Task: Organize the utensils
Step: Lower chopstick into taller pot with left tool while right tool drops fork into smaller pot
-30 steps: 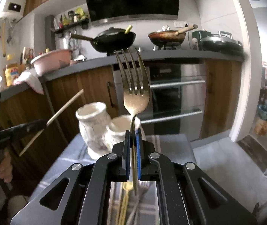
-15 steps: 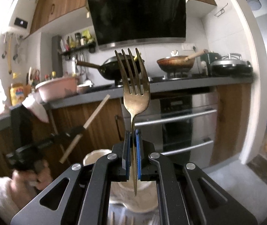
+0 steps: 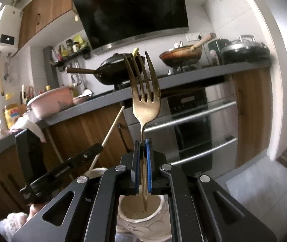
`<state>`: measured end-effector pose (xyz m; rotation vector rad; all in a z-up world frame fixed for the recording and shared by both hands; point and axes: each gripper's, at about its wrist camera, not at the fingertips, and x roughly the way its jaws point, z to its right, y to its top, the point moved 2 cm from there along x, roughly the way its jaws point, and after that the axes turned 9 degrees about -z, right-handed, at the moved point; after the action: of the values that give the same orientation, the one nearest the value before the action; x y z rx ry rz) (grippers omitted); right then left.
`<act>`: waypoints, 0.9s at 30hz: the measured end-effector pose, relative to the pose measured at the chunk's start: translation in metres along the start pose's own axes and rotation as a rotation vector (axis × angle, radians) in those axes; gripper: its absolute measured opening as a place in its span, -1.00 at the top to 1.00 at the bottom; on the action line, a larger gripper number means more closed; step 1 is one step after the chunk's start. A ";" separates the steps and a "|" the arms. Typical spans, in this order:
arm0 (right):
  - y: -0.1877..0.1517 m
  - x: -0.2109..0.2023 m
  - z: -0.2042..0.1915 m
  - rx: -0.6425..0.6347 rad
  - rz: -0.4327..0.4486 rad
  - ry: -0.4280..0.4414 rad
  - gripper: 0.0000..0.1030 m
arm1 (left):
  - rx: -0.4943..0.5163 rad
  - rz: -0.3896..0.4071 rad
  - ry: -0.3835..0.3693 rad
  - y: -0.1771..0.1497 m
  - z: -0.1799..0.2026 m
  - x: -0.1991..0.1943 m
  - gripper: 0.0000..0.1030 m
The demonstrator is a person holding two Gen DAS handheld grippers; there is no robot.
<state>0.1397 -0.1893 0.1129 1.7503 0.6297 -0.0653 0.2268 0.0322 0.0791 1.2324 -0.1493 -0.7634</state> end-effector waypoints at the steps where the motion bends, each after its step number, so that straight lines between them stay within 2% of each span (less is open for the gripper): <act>1: -0.002 0.003 0.001 0.002 -0.010 0.002 0.87 | 0.005 -0.003 0.004 -0.002 0.000 0.001 0.92; 4: -0.007 0.009 0.003 0.005 -0.037 0.009 0.87 | 0.045 -0.009 0.021 -0.008 0.004 -0.001 0.92; 11: -0.018 0.023 0.006 0.006 -0.089 0.005 0.87 | 0.136 -0.008 0.074 -0.027 0.016 -0.034 0.91; 14: -0.022 0.026 0.006 0.007 -0.105 0.004 0.87 | 0.138 -0.014 0.097 -0.031 0.017 -0.043 0.91; 20: -0.030 0.031 0.006 0.008 -0.132 0.005 0.87 | 0.157 -0.050 0.202 -0.037 0.018 -0.052 0.91; 27: -0.033 0.033 0.010 0.020 -0.151 -0.003 0.87 | 0.131 -0.030 0.240 -0.034 0.009 -0.061 0.89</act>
<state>0.1557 -0.1818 0.0687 1.7189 0.7600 -0.1792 0.1614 0.0574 0.0697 1.4432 0.0165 -0.6334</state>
